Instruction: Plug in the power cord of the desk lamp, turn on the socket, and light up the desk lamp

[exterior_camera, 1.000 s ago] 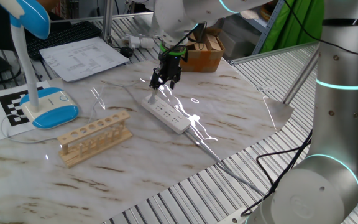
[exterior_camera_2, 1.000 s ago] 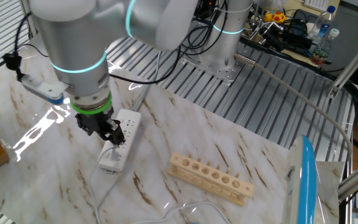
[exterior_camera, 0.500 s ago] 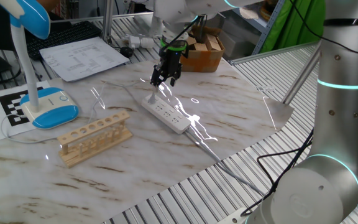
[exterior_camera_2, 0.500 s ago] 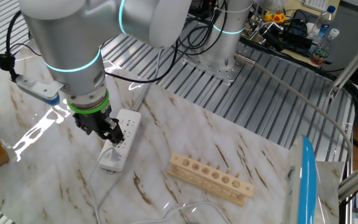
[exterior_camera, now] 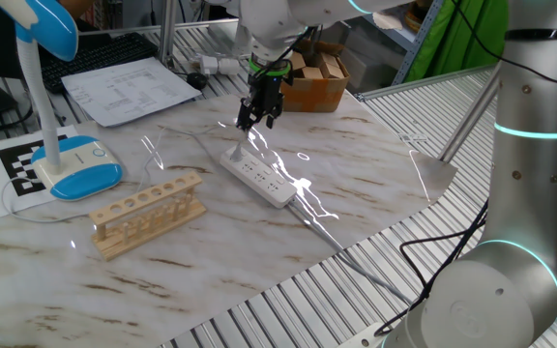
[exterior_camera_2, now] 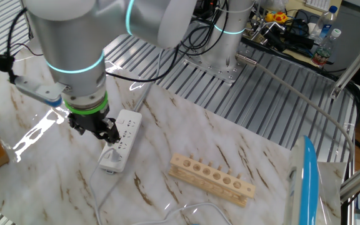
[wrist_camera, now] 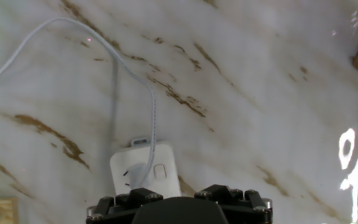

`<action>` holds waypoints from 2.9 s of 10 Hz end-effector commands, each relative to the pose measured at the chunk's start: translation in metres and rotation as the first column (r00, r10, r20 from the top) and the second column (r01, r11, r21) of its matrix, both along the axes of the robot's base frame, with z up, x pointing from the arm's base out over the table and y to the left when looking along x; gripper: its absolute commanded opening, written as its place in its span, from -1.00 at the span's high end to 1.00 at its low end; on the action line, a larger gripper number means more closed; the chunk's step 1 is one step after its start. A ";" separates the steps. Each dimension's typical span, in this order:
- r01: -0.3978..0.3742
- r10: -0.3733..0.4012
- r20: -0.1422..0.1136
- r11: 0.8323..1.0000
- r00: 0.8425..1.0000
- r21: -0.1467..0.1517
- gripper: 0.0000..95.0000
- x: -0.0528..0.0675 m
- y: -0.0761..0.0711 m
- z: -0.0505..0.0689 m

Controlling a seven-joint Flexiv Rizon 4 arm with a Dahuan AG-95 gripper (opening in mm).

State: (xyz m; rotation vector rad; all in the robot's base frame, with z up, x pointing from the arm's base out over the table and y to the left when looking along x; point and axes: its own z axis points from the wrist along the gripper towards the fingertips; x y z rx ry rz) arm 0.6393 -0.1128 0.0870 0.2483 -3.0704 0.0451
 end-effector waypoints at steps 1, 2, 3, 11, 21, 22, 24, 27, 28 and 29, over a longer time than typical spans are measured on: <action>-0.003 0.004 0.006 1.000 1.000 -0.019 -0.60 0.000 -0.001 -0.001; -0.007 0.007 0.006 1.000 1.000 -0.024 -0.20 0.001 -0.001 -0.004; -0.009 0.010 0.006 1.000 1.000 -0.025 -0.20 0.001 -0.001 -0.005; -0.013 0.013 0.001 1.000 1.000 -0.016 -0.20 0.008 -0.003 -0.023; 0.027 -0.027 -0.012 1.000 1.000 0.015 -0.20 0.008 -0.003 -0.029; 0.040 -0.040 -0.012 0.999 0.999 0.014 -0.20 0.008 -0.003 -0.029; 0.068 -0.067 -0.013 0.997 0.998 0.036 -0.20 0.008 -0.003 -0.029; 0.075 -0.075 -0.009 0.996 0.997 0.057 -0.20 0.008 -0.003 -0.029; 0.078 -0.078 -0.013 0.996 0.997 0.037 -0.20 0.008 -0.003 -0.029; 0.075 -0.075 -0.011 0.997 0.997 0.025 -0.20 0.008 -0.003 -0.029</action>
